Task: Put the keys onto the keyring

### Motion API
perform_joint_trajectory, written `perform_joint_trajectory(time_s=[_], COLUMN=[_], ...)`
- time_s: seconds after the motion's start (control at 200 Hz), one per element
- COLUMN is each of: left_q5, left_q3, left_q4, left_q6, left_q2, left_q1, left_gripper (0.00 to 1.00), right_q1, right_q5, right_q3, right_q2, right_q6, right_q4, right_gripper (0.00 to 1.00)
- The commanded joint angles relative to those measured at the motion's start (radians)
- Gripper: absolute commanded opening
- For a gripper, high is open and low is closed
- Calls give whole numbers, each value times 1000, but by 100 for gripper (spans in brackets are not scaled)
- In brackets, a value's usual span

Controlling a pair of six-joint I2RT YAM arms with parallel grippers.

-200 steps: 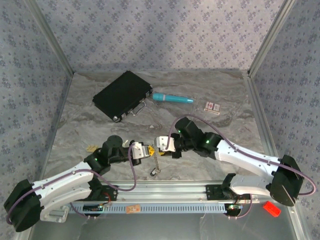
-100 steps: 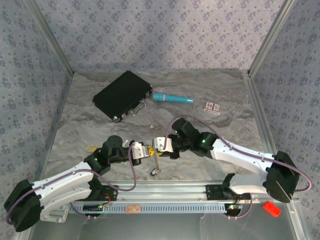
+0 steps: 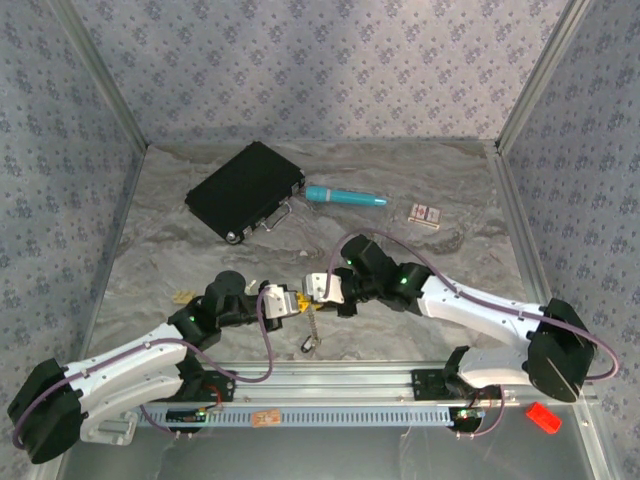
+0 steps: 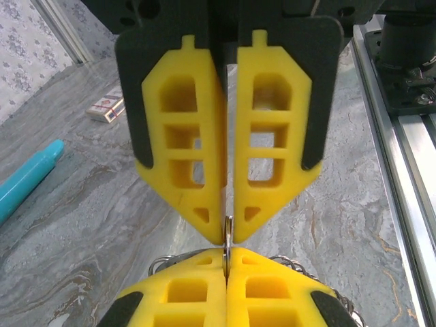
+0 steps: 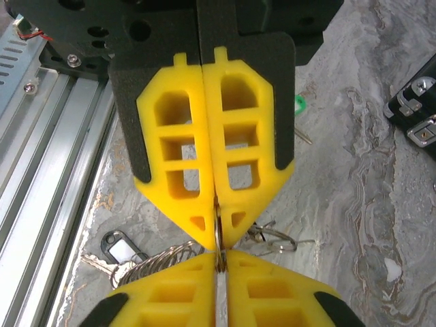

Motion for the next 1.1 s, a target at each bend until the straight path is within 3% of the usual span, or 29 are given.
perform_joint_trajectory(time_s=[0.0,0.245,0.405,0.58,0.765,0.914,1.014,1.094], left_q5=[4,3,-9,-21,-52,-102,-184,-271], left_q3=[27,30,39,46,34,21,24,23], left_q4=[40,36,20,8,7,16,5,-2], left_q6=[5,5,6,17,25,-10,-48,-71], left_q2=[-6,-6,1,3,-28,-69,-124,-190], left_q1=[-4,-5,-4,-7,-9,-9,-9,-10], left_gripper=[0,0,13,3,0,0,0,0], right_q1=[12,15,37,51,2,-116,-150,-175], right_q5=[-32,-29,15,28,-6,-30,121,228], right_q3=[34,53,107,137,58,-123,-193,-156], right_q2=[8,20,54,74,-13,-150,-175,-144], right_q6=[14,7,-40,-62,3,183,334,442], right_q4=[-1,-30,-125,-166,-51,266,461,451], right_gripper=[14,0,0,0,31,36,38,36])
